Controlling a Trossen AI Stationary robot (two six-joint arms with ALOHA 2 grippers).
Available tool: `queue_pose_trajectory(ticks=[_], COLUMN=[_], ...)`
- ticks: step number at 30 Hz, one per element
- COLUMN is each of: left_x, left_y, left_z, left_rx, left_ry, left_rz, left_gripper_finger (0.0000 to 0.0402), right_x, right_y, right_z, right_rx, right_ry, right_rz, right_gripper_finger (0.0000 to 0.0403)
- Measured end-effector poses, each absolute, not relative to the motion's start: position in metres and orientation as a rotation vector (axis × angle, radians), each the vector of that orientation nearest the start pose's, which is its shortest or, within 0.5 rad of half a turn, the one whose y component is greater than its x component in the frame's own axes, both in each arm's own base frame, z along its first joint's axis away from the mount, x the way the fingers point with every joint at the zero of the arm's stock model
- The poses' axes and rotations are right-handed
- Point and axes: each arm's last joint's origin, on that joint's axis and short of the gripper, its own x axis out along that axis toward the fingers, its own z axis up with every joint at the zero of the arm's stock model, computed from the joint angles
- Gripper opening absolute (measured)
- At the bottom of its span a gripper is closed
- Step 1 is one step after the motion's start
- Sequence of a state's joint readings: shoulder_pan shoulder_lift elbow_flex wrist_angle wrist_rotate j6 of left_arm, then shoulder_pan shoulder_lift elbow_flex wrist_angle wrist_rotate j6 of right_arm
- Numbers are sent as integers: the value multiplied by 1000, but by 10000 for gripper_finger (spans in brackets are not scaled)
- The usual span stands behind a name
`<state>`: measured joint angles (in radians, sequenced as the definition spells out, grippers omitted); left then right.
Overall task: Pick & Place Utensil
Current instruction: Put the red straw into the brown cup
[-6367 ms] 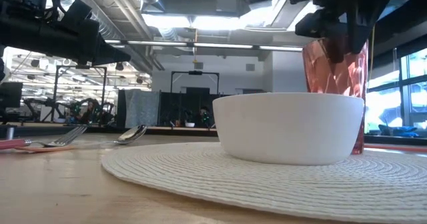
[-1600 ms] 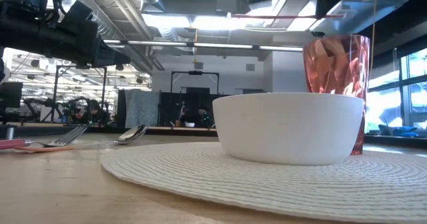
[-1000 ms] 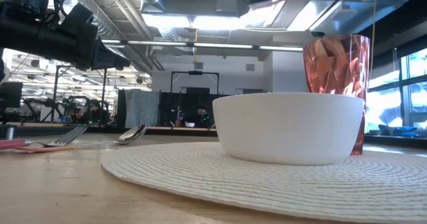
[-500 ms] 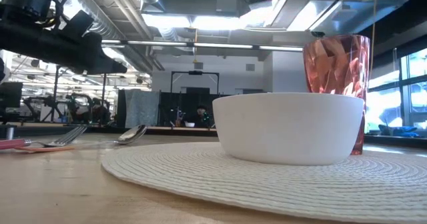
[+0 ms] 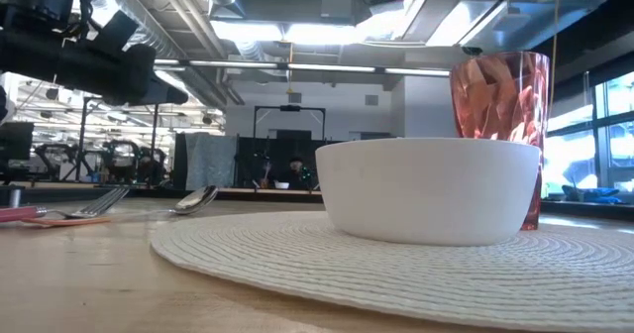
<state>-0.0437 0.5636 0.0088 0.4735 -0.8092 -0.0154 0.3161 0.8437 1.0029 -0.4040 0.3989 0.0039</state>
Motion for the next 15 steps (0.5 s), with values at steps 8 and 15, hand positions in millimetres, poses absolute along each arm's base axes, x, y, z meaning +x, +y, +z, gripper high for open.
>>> queue_pose_trajectory(ticks=[8, 15], left_x=[126, 126], left_y=[14, 14], left_z=[159, 159], left_rx=[8, -8], left_ry=[67, 61], left_rz=[694, 688], left_gripper_finger=[6, 6], right_x=[156, 153], right_y=[53, 53], right_z=[285, 235], right_rx=[3, -8], right_ry=[-81, -99], right_rz=[-45, -101], right_gripper_finger=[0, 0])
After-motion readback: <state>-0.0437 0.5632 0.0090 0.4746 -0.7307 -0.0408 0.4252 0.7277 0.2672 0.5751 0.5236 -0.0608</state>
